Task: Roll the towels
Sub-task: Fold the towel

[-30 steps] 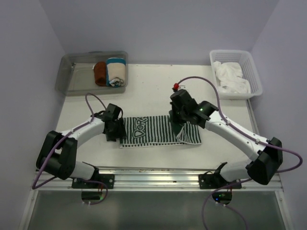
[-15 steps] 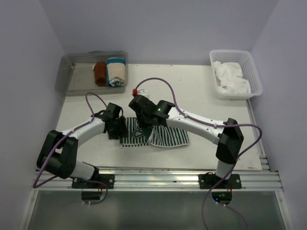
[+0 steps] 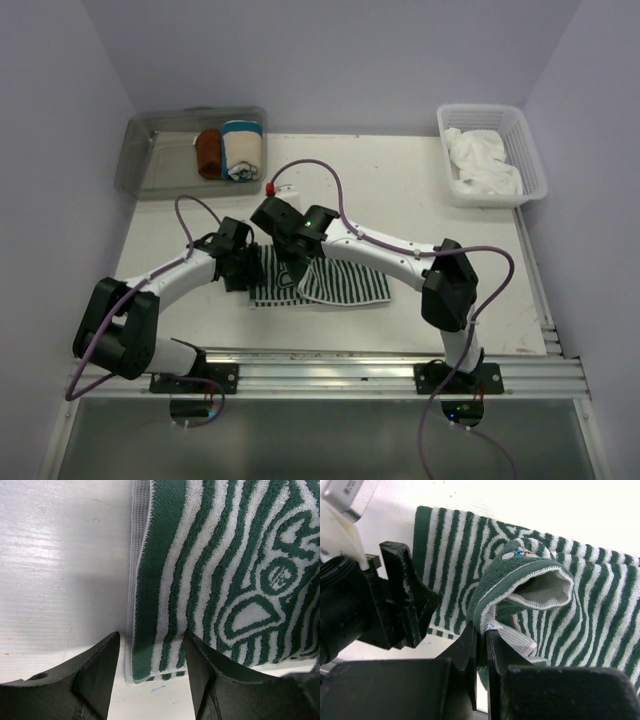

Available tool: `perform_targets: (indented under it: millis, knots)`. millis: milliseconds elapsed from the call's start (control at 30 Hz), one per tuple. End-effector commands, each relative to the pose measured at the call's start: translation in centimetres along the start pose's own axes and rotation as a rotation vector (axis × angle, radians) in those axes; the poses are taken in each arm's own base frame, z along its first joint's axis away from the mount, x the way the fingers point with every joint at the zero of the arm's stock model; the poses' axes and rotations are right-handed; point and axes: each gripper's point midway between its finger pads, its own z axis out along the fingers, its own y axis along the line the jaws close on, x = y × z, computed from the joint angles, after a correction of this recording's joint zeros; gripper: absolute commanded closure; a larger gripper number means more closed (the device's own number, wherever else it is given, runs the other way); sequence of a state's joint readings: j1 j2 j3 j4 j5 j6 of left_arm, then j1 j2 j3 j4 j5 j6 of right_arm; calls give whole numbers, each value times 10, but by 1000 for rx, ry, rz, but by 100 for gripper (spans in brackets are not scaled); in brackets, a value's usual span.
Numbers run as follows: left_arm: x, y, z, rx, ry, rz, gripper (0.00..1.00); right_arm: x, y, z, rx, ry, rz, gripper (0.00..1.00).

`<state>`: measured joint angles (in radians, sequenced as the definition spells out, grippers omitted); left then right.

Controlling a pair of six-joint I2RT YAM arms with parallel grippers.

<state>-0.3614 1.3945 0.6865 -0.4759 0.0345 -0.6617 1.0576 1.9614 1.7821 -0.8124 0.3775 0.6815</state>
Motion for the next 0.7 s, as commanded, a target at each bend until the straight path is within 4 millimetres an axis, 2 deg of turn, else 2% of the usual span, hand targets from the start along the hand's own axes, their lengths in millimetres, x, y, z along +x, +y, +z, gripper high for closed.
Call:
perform_targets:
  millis: [0, 33, 167, 267, 433, 667]
  knots:
    - [17, 3, 4, 34, 48, -31, 41, -11, 9, 6, 2, -30, 34, 100]
    - [16, 3, 3, 35, 47, -34, 41, -16, 13, 7, -8, -37, 37, 100]
    - [12, -1, 0, 75, 39, -32, 41, -11, 22, 14, -34, -10, 35, 100]
    - [14, -9, -1, 126, 39, -29, 41, -13, 31, 19, -54, -5, 36, 100]
    - [21, -9, 5, 139, 61, -36, 41, -12, 44, 29, -88, 15, 33, 100]
    - [26, -12, 7, 175, 71, -49, 42, 0, 56, 41, -132, 59, 34, 100]
